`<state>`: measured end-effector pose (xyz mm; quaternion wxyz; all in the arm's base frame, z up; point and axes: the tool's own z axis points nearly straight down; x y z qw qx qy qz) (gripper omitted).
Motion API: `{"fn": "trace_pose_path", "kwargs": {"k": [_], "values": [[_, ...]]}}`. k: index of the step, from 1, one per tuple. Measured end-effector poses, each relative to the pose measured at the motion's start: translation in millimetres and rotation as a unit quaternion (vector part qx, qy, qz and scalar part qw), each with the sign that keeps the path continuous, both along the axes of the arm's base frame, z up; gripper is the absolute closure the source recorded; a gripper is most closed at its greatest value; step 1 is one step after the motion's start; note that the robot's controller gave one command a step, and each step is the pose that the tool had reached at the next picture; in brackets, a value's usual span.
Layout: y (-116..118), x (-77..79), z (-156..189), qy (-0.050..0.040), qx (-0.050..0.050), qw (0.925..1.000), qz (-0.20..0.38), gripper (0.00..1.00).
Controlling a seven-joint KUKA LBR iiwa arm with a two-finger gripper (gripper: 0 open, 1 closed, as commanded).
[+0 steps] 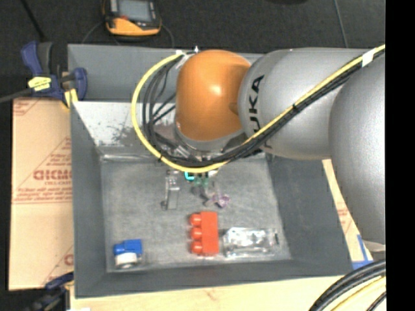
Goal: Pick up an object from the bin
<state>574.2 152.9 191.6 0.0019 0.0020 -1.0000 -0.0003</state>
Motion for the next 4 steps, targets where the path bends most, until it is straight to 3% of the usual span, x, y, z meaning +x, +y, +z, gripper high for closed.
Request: {"fn": "trace_pose_path", "kwargs": {"k": [1,2,3,4], "values": [[16.7,-68.1,-125.0,0.0008,-0.001,0.9956,0.094,0.00],[65.5,-87.4,-121.3,-0.0020,0.001,0.9994,0.035,0.00],[63.8,-86.8,-121.4,-0.0019,0.000,0.9995,0.032,1.00],[72.6,-77.5,-1.3,-0.0072,0.002,0.9988,0.048,1.00]]}}
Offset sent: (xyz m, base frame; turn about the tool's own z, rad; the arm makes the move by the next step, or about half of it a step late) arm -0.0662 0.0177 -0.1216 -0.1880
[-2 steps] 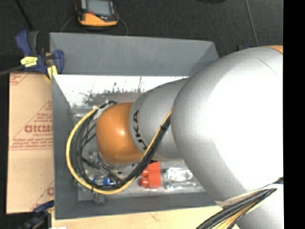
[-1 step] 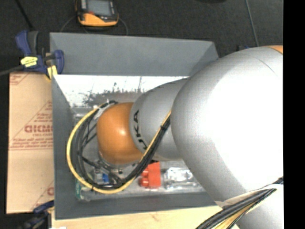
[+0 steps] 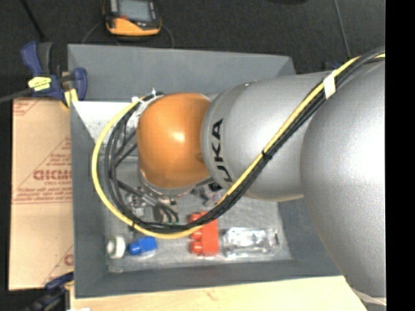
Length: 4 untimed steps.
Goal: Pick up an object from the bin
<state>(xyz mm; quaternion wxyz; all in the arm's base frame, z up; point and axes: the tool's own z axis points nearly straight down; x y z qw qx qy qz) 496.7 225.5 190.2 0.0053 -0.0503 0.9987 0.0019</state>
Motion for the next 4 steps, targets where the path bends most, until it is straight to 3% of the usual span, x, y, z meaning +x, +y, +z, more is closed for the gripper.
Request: {"fn": "trace_pose_path", "kwargs": {"k": [1,2,3,4], "values": [[-20.1,-16.9,-53.3,0.0061,-0.002,0.9968,-0.080,1.00],[-21.8,-9.4,13.1,0.0012,0.000,0.9967,-0.081,1.00],[-23.0,-6.4,-63.2,0.0068,-0.003,0.9968,-0.079,1.00],[-22.3,-5.4,-59.0,0.0041,-0.001,0.9968,-0.080,0.00]]}}
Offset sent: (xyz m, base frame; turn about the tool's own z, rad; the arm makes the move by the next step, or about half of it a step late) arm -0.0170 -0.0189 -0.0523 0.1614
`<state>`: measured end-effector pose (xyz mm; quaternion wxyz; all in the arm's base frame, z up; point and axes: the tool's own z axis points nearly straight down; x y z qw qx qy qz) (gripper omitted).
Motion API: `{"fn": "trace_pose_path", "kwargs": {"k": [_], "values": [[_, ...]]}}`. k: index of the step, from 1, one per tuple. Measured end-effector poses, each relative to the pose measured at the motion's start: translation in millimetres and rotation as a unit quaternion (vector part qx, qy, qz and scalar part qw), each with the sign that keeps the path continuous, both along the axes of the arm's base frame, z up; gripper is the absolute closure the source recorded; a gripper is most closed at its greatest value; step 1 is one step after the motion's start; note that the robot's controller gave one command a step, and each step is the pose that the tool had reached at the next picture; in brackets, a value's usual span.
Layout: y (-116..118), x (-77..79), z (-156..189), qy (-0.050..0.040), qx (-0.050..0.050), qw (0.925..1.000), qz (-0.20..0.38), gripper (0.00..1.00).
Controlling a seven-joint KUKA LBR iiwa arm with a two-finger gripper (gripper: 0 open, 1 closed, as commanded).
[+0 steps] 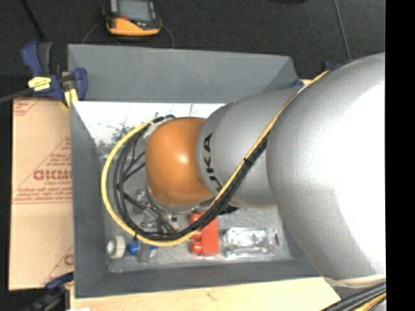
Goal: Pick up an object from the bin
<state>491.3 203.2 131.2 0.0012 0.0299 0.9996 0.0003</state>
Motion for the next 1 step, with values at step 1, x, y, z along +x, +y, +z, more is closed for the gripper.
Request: {"fn": "trace_pose_path", "kwargs": {"k": [1], "values": [[-22.1,-5.3,-64.2,0.0025,-0.002,0.9998,-0.018,0.00]]}}
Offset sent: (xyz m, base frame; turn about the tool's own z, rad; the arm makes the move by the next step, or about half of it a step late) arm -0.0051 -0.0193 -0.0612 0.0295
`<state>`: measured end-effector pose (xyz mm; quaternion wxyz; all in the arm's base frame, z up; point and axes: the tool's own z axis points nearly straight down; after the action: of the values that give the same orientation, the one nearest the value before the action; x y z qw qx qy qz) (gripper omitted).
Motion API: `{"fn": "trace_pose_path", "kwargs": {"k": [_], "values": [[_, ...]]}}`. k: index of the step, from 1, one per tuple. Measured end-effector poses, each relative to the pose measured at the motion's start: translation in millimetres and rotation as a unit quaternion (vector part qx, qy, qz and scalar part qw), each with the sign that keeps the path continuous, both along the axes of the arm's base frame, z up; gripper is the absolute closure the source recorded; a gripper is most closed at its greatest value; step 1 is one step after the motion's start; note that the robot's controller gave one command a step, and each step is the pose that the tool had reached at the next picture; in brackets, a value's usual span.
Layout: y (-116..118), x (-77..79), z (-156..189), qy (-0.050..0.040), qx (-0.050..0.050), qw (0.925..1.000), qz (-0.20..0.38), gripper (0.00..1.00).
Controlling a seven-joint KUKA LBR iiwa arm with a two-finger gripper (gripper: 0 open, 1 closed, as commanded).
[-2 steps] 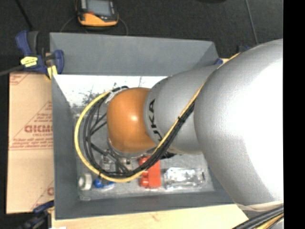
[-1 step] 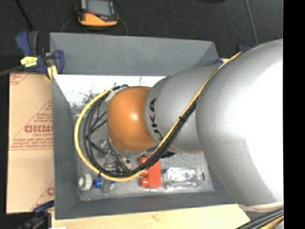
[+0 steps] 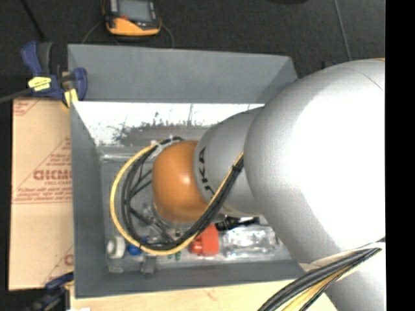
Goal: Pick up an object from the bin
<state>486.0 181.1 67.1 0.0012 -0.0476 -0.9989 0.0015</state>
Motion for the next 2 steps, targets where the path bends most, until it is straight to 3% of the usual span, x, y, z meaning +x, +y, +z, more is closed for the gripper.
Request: {"fn": "trace_pose_path", "kwargs": {"k": [1,2], "values": [[1.9,1.1,3.0,-0.0024,0.002,1.0000,-0.001,1.00],[1.1,-11.2,2.8,0.0002,0.000,0.9999,0.016,1.00]]}}
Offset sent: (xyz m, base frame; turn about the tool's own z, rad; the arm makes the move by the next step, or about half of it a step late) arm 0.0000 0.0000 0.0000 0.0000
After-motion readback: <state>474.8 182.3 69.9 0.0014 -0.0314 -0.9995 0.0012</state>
